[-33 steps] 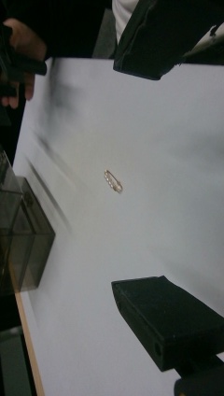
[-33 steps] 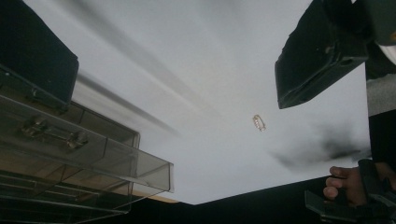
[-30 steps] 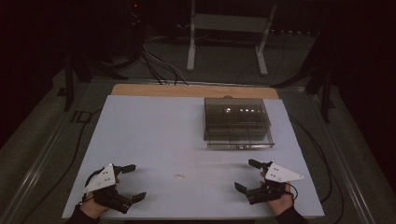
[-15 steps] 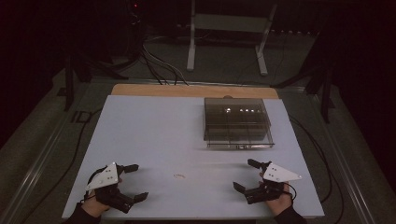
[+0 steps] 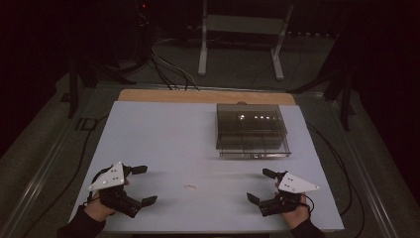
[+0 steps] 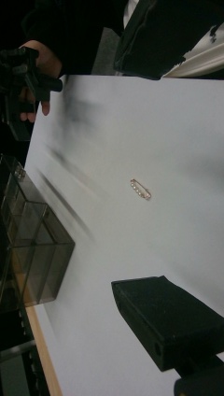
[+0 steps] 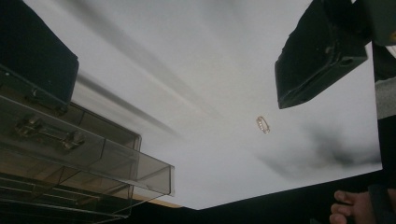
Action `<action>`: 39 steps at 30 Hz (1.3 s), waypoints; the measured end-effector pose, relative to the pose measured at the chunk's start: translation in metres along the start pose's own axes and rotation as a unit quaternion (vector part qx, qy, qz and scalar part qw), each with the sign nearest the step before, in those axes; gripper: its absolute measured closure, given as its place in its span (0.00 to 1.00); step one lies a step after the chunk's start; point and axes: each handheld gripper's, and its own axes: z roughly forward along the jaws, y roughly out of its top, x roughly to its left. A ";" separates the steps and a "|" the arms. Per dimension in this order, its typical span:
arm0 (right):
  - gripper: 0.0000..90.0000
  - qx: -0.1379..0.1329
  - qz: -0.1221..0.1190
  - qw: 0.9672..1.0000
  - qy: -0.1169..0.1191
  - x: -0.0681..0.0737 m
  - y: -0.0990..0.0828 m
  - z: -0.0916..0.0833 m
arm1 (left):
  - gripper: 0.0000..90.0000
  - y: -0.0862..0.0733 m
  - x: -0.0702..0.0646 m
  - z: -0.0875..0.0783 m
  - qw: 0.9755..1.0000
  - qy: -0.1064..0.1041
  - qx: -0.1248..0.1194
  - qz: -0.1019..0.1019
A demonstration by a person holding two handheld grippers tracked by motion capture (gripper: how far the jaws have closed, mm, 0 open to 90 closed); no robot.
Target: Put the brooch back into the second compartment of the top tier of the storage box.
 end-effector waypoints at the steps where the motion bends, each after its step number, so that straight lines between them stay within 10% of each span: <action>1: 0.00 -0.001 0.002 1.000 0.001 0.000 0.000 0.000 | 0.01 0.002 0.001 0.000 1.000 -0.002 0.001 0.000; 39: 0.00 0.003 0.006 1.000 0.015 0.000 -0.001 0.002 | 0.01 0.058 0.001 0.071 0.996 -0.078 0.004 0.050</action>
